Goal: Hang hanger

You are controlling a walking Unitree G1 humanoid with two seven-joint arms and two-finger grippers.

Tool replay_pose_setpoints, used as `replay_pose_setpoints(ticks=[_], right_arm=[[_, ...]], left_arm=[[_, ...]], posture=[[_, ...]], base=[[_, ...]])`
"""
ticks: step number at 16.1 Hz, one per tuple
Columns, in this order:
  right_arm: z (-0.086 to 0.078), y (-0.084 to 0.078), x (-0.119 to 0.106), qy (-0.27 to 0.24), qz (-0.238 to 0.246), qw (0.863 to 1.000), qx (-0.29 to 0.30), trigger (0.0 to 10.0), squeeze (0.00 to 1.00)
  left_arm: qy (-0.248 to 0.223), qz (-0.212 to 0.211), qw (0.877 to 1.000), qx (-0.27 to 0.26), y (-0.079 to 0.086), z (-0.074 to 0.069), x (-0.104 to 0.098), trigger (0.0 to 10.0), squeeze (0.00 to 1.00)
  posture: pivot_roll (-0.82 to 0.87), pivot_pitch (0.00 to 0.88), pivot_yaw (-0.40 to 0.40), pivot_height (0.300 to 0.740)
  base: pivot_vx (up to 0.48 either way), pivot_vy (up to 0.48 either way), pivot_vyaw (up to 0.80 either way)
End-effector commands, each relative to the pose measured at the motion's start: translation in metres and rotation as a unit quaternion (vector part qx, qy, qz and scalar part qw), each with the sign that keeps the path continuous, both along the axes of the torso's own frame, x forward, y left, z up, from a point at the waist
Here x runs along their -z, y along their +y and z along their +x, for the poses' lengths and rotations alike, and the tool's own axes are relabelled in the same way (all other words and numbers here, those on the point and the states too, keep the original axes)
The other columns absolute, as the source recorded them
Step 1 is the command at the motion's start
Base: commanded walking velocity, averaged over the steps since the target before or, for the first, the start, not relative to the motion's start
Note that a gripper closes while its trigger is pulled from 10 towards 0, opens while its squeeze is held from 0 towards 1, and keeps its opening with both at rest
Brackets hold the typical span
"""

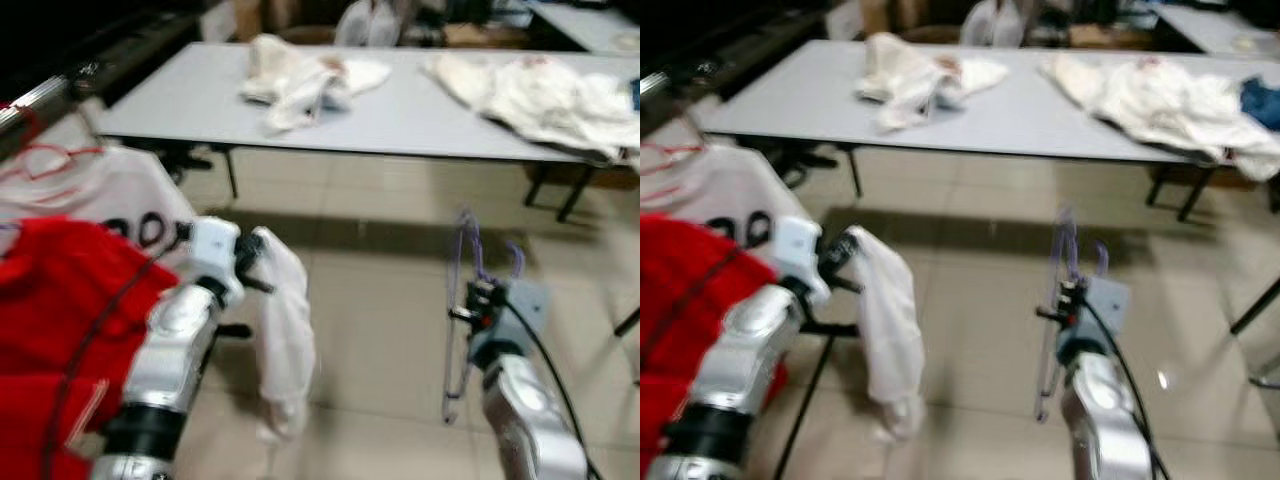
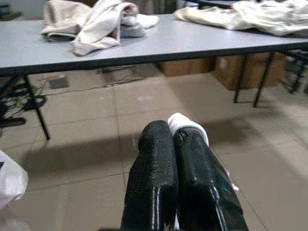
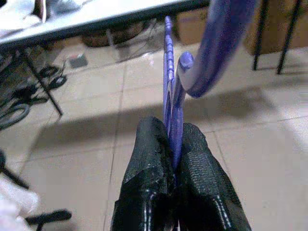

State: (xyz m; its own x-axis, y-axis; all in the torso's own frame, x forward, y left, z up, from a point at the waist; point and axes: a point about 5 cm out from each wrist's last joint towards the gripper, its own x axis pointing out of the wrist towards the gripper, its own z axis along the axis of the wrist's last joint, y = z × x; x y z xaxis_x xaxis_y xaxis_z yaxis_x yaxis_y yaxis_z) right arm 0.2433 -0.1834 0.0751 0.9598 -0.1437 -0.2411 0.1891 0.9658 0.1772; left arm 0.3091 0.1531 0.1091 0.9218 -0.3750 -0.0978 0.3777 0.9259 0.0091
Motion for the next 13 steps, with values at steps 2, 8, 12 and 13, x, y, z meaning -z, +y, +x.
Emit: replay_pose_setpoints(ticks=[2,8,12,13], right_arm=[[0.0021,0.0034,-0.0017,-0.007,0.0,1.0,-0.003,10.0,0.0],[0.0037,-0.0003,0.0,-0.009,-0.005,1.0,-0.004,10.0,0.0],[0.0057,-0.0042,-0.0088,-0.02,-0.013,1.0,-0.009,10.0,0.0],[0.0067,-0.0036,-0.0092,-0.02,-0.013,1.0,-0.009,10.0,0.0]], left_arm=[[-0.017,0.008,1.0,0.007,0.0006,0.0037,-0.0097,10.0,0.0],[-0.027,-0.013,1.0,0.009,-0.0038,0.0057,-0.0135,10.0,0.0],[-0.028,-0.01,1.0,0.004,-0.0033,0.0064,-0.0147,10.0,0.0],[-0.025,-0.008,1.0,0.002,-0.0016,0.0048,-0.0125,10.0,0.0]], posture=[[-0.19,0.0,0.05,0.74],[-0.19,0.0,0.04,0.74],[-0.18,0.0,0.027,0.74],[-0.18,0.0,0.027,0.74]], base=[[0.0,0.354,0.0],[0.0,0.0,0.0],[0.132,0.0,0.0],[0.281,0.0,0.0]])
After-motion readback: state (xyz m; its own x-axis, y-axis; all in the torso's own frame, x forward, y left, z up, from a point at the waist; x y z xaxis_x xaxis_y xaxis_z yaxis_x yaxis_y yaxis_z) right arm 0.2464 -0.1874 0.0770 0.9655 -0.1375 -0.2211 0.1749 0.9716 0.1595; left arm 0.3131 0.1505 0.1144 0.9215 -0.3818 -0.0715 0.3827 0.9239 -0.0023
